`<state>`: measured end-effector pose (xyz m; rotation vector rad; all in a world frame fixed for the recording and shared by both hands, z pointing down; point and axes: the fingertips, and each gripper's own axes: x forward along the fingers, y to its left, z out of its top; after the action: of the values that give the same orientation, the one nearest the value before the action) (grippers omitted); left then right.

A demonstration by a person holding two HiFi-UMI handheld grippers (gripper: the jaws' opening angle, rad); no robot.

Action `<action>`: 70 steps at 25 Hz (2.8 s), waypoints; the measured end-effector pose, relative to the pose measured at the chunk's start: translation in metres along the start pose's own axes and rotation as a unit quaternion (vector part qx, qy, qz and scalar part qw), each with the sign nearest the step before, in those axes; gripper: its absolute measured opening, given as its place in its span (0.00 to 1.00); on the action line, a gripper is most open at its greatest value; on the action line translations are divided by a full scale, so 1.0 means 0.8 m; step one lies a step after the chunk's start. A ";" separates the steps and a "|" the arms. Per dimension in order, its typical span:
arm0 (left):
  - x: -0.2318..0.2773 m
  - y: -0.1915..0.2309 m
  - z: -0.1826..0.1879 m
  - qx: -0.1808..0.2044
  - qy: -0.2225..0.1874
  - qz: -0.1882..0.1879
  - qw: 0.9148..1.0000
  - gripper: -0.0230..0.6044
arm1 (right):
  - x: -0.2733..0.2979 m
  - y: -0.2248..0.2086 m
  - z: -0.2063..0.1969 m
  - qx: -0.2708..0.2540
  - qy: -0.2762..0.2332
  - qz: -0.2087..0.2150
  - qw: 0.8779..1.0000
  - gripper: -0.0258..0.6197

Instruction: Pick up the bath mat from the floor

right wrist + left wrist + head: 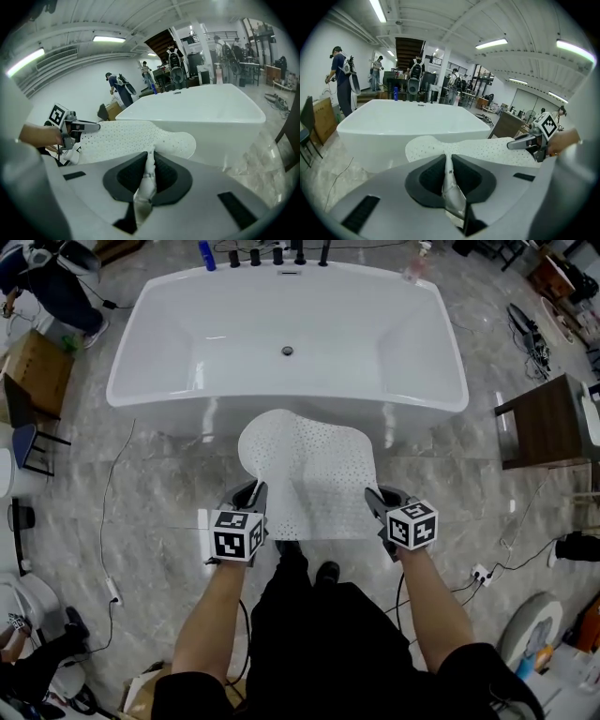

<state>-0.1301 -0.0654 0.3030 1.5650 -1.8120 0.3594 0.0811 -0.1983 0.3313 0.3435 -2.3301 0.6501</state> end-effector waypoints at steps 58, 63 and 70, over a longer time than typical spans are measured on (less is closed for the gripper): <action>-0.347 0.130 0.185 0.020 -0.225 0.001 0.974 0.12 | -0.107 0.345 0.279 -0.056 -0.234 0.050 0.969 0.11; -0.336 0.131 0.204 0.018 -0.223 0.009 0.975 0.12 | -0.129 0.331 0.297 -0.079 -0.255 0.045 0.963 0.11; -0.336 0.101 0.267 0.050 -0.252 0.017 0.966 0.12 | -0.166 0.307 0.354 -0.081 -0.300 0.051 0.949 0.11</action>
<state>-0.2709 0.0217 -0.0083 1.8153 -2.2315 0.0655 -0.0765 -0.1358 -0.0282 0.3848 -2.9775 0.4325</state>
